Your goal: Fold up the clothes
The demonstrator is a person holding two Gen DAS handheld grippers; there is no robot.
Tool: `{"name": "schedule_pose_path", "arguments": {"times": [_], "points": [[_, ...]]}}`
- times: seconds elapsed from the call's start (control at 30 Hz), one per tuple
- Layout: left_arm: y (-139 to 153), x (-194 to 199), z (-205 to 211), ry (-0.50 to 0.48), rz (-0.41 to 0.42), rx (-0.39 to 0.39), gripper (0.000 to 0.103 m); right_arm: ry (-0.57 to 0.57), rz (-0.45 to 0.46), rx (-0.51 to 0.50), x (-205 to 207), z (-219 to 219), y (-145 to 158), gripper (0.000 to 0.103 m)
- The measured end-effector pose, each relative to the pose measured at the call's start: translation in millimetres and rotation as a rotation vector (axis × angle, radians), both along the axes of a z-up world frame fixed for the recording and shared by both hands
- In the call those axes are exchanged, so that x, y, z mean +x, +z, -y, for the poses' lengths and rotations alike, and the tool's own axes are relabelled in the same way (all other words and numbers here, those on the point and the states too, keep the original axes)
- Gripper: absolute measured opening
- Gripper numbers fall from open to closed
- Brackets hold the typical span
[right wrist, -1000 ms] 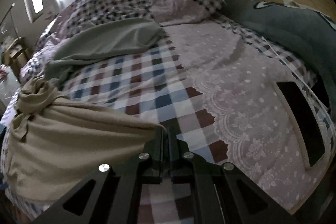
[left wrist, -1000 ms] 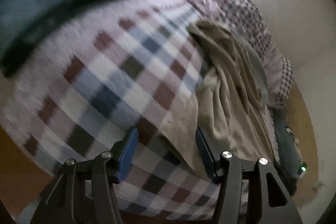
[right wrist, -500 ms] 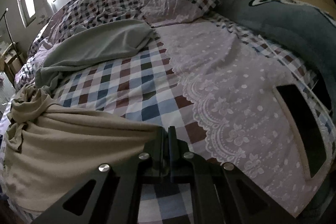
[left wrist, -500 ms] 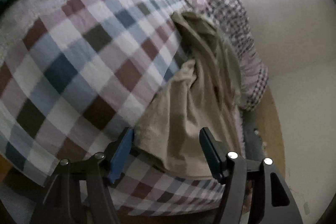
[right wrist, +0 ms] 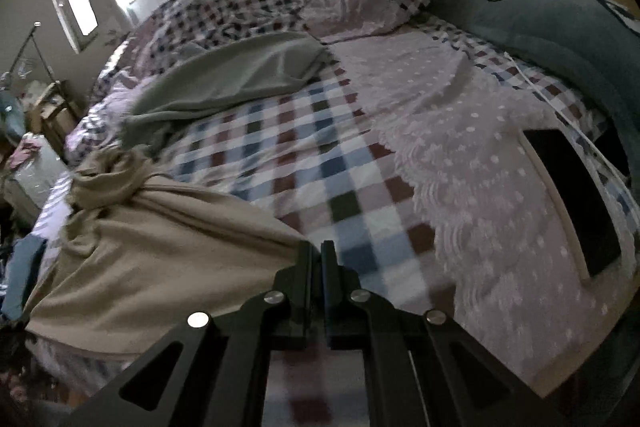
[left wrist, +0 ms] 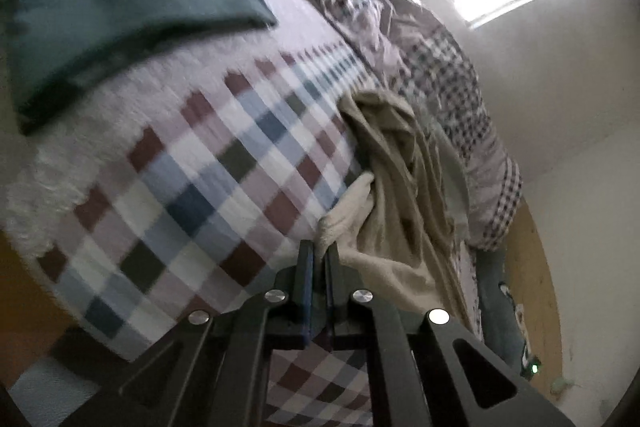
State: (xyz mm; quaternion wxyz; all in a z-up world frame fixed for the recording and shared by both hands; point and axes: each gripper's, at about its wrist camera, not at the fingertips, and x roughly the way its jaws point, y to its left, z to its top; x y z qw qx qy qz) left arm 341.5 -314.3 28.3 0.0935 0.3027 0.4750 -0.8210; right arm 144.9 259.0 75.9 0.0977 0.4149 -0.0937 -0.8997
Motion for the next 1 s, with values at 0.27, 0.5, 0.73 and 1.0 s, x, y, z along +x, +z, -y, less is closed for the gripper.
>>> {"name": "schedule_pose_path", "arguments": {"times": [0.27,0.5,0.73,1.0], "points": [[4,22,11,0.046,0.061,-0.036,0.003,0.008,0.066,-0.028,63,12,4,0.002],[-2,27,11,0.055,0.162,-0.081,0.004,0.0,0.111,0.127,72,26,-9,0.003],[-2,32,17,0.157,0.231,-0.119,0.006,-0.045,0.094,0.112,67,19,-4,0.012],[29,11,-1,0.071,-0.029,-0.186,0.067,0.2,-0.05,0.115,56,79,20,0.044]]}}
